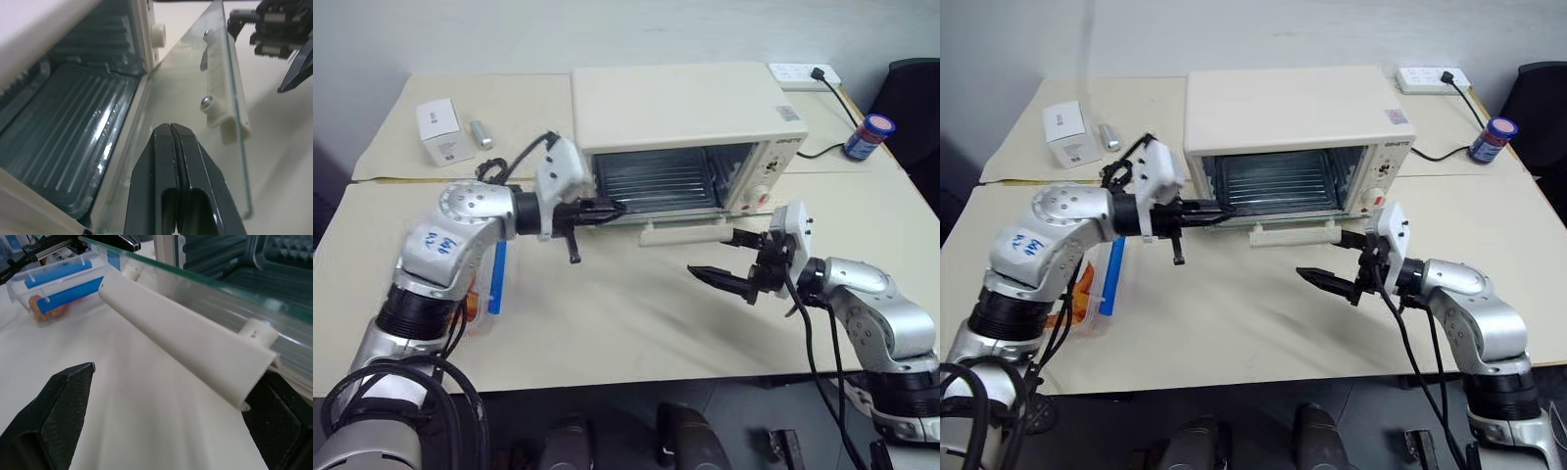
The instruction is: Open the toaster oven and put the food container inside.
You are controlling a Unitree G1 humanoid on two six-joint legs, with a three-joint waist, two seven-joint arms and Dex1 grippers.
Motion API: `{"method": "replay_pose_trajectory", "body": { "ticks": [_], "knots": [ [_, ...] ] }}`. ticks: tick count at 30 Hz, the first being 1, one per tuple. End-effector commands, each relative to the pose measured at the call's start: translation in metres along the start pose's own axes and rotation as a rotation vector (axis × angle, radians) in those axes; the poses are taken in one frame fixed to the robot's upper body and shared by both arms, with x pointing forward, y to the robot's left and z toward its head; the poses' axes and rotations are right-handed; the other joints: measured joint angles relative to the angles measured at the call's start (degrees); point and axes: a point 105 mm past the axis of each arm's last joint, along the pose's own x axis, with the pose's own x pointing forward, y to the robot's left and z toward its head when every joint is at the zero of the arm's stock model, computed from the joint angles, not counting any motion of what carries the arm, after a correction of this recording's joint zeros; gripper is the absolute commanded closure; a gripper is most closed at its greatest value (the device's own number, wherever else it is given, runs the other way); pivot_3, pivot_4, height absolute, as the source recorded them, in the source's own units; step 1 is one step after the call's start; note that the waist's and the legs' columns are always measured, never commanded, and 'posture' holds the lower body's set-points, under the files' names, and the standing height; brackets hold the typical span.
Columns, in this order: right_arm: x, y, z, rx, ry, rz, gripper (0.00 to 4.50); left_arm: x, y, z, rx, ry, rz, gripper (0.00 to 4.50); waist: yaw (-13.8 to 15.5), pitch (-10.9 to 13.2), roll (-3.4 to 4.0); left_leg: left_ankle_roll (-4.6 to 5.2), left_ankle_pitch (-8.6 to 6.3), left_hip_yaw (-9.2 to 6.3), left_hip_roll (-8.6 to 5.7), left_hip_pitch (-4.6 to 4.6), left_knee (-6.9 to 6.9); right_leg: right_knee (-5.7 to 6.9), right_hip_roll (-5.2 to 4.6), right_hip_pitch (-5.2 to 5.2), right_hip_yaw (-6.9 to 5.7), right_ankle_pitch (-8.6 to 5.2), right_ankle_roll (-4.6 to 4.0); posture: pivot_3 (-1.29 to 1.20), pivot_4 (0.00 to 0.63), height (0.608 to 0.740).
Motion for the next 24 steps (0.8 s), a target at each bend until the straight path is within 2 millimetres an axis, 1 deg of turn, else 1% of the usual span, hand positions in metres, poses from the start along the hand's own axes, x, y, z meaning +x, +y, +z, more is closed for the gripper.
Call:
{"method": "replay_pose_trajectory", "body": {
  "ticks": [1, 5, 8, 10, 13, 15, 16, 17, 18, 21, 22, 24],
  "knots": [
    [-0.031, 0.007, 0.015, -0.048, 0.029, -0.021, 0.0, 0.004, -0.015, -0.002, 0.051, 0.029, -0.035, 4.48, 0.59, 0.0, 0.0, 0.01, -0.01, 0.0, 0.0, 0.0, -0.01, -0.02, 0.0, 0.0, 0.0, 0.0, 0.0, 0.0, 0.15, 0.74],
    [-0.062, 0.022, 0.009, -0.018, 0.131, -0.006, 0.0, 0.009, -0.031, -0.018, 0.027, 0.072, -0.061, 4.48, 0.92, 0.0, 0.0, 0.03, -0.02, -0.03, 0.01, 0.02, 0.0, -0.07, 0.01, 0.05, 0.0, 0.0, 0.0, 0.0, 0.15, 0.74],
    [-0.076, 0.029, 0.015, -0.005, 0.154, 0.004, 0.0, 0.016, -0.043, -0.032, -0.002, 0.106, -0.077, 4.48, 0.91, -0.01, 0.0, 0.06, -0.01, -0.01, 0.0, 0.09, 0.07, -0.32, 0.0, 0.15, 0.04, 0.03, 0.06, 0.0, 0.15, 0.74],
    [-0.078, 0.031, 0.02, -0.006, 0.143, 0.003, 0.0, 0.018, -0.049, -0.037, -0.006, 0.121, -0.082, 4.48, 0.73, 0.0, 0.0, 0.09, 0.01, -0.01, 0.0, 0.12, 0.1, -0.33, 0.0, 0.17, 0.07, 0.05, 0.09, 0.0, 0.15, 0.74],
    [-0.073, 0.024, 0.035, -0.034, 0.093, -0.017, 0.0, 0.023, -0.061, -0.054, 0.0, 0.192, -0.101, 4.48, 0.64, -0.01, 0.0, 0.08, 0.04, -0.04, 0.01, 0.13, 0.09, -0.31, 0.02, 0.17, 0.07, 0.05, 0.08, 0.0, 0.15, 0.74],
    [-0.068, 0.022, 0.043, -0.048, 0.071, 0.002, 0.0, 0.023, -0.062, -0.063, -0.002, 0.24, -0.091, 4.48, 0.76, -0.01, 0.0, 0.08, 0.04, -0.01, 0.01, 0.12, 0.09, -0.31, 0.01, 0.15, 0.1, 0.05, 0.08, 0.0, 0.15, 0.74],
    [-0.065, 0.022, 0.046, -0.054, 0.063, 0.017, 0.0, 0.022, -0.06, -0.064, 0.003, 0.246, -0.077, 4.48, 0.79, -0.01, 0.0, 0.08, 0.04, -0.04, 0.01, 0.11, 0.09, -0.31, 0.01, 0.15, 0.08, 0.05, 0.08, 0.0, 0.15, 0.74],
    [-0.062, 0.021, 0.049, -0.061, 0.055, 0.031, 0.0, 0.02, -0.057, -0.063, -0.002, 0.247, -0.052, 4.48, 0.79, -0.01, 0.0, 0.08, 0.04, -0.07, 0.01, 0.11, 0.09, -0.31, 0.01, 0.15, 0.07, 0.05, 0.08, 0.0, 0.15, 0.74],
    [-0.059, 0.02, 0.052, -0.068, 0.05, 0.049, 0.0, 0.017, -0.051, -0.058, -0.01, 0.23, -0.018, 4.48, 0.82, -0.01, 0.0, 0.08, 0.04, -0.05, 0.0, 0.11, 0.08, -0.32, 0.0, 0.15, 0.08, 0.05, 0.08, 0.0, 0.15, 0.74],
    [-0.047, 0.017, 0.057, -0.087, 0.043, 0.109, 0.0, 0.0, -0.037, -0.037, -0.061, 0.167, 0.083, 4.48, 0.78, -0.01, 0.0, 0.09, 0.04, -0.06, 0.01, 0.07, 0.11, -0.3, -0.01, 0.15, 0.07, 0.05, 0.08, 0.0, 0.15, 0.74],
    [-0.04, 0.016, 0.058, -0.093, 0.039, 0.144, 0.0, -0.013, -0.033, -0.024, -0.098, 0.118, 0.129, 4.31, 0.74, -0.01, 0.0, 0.09, 0.04, -0.08, 0.01, 0.07, 0.11, -0.29, 0.0, 0.14, 0.06, 0.05, 0.08, 0.0, 0.15, 0.74],
    [-0.032, 0.015, 0.06, -0.101, 0.036, 0.19, 0.0, -0.03, -0.031, -0.007, -0.144, 0.062, 0.188, 3.88, 0.54, 0.0, -0.01, 0.09, 0.04, -0.08, 0.02, 0.02, 0.1, -0.21, -0.02, 0.09, 0.07, 0.05, 0.09, 0.0, 0.15, 0.74]
  ]
}}
